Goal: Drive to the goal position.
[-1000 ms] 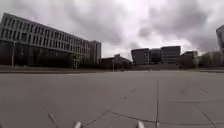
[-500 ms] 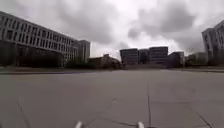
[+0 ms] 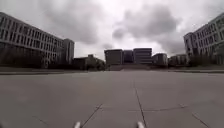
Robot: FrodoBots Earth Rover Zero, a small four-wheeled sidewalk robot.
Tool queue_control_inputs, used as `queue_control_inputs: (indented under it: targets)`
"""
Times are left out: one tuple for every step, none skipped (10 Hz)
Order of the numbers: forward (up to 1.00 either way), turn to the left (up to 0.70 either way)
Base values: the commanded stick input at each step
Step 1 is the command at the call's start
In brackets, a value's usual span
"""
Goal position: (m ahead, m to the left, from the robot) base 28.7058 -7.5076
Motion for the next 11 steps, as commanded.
queue_control_inputs:
  targets:
    - [1.00, -0.18]
    - [1.00, -0.13]
    - [1.00, -0.02]
    - [1.00, 0.00]
    - [1.00, 0.00]
    - [1.00, 0.00]
    - [1.00, 0.00]
    - [1.00, 0.00]
    - [1.00, 0.00]
    - [1.00, 0.00]
    - [1.00, 0.00]
